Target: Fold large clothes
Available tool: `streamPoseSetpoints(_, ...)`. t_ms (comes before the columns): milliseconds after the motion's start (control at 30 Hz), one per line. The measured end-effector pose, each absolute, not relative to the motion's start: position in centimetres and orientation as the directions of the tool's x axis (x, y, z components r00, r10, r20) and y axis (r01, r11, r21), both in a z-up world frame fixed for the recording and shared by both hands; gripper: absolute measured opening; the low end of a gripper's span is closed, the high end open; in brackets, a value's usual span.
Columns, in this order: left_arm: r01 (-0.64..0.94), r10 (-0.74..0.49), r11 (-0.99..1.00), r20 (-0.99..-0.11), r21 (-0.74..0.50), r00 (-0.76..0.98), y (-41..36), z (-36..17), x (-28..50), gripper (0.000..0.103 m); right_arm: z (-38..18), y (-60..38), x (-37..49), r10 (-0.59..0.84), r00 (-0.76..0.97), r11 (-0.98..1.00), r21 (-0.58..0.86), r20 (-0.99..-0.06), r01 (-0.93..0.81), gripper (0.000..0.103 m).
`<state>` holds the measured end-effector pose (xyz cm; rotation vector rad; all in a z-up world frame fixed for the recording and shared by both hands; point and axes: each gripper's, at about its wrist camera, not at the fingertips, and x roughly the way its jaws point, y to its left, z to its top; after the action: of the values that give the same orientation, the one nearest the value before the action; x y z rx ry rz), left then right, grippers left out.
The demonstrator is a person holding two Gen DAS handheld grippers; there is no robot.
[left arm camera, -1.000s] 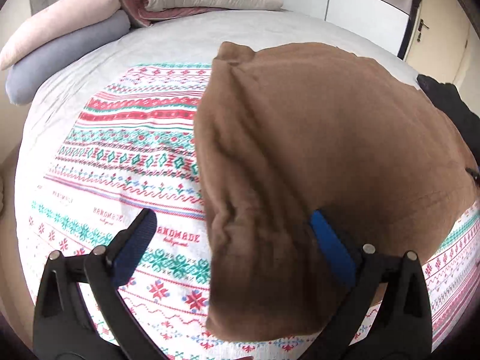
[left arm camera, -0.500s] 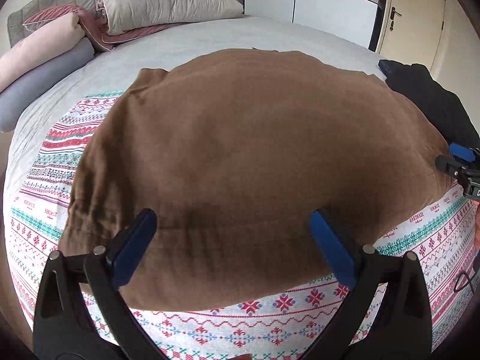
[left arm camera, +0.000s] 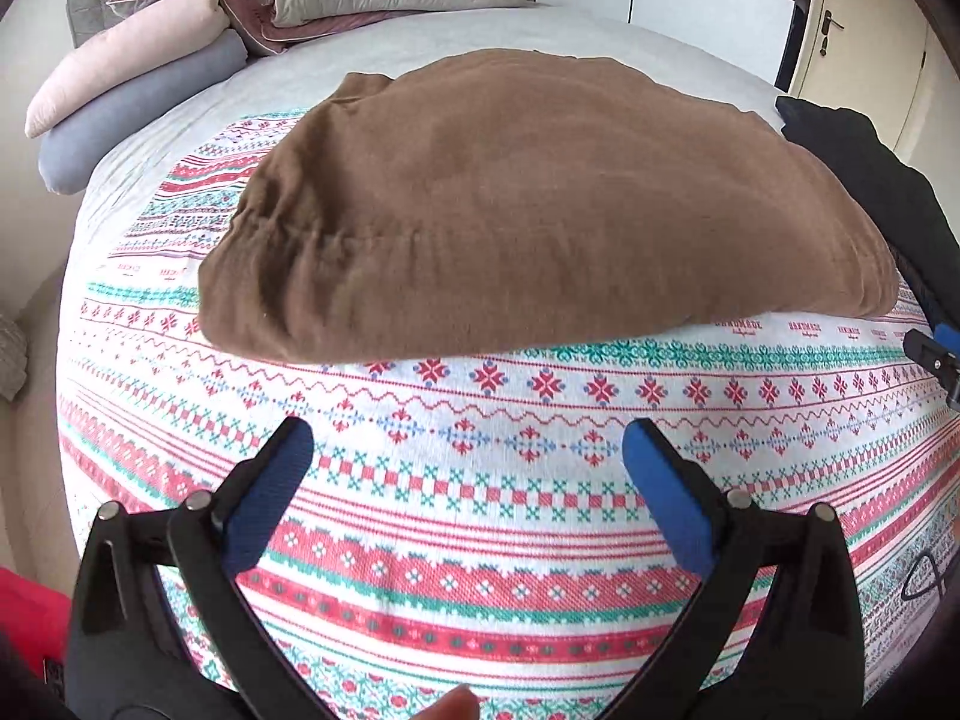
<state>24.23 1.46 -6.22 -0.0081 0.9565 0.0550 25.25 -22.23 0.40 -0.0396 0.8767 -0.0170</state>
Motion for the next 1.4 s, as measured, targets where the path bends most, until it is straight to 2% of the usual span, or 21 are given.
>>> streamPoseSetpoints(233, -0.113, 0.021, 0.992, -0.844, -0.047, 0.537, -1.7, -4.7, 18.9, 0.103, 2.7, -20.2, 18.2, -0.039, 0.631, 0.998, -0.002, -0.775, 0.059, 0.094)
streamPoseSetpoints(500, -0.110, 0.089, 0.993, -0.812, 0.031, 0.577, -4.5, -4.4, 15.6, 0.103, 2.9, -18.1, 15.1, -0.044, 0.623, 0.999, -0.025, -0.781, 0.039, 0.094)
streamPoseSetpoints(867, -0.086, 0.047, 0.996, -0.828, -0.001, 0.558, -4.8, -4.5, 15.0, 0.103, 1.5, -17.2, 14.4, -0.055, 0.595, 0.998, -0.036, -0.802, 0.044, 0.094)
streamPoseSetpoints(1400, -0.074, 0.050, 0.997, -0.822, 0.010, 0.567, -5.3, -4.6, 14.9, 0.103, 0.9, -16.6, 14.2, -0.046, 0.585, 0.999, -0.048, -0.810, 0.012, 0.094)
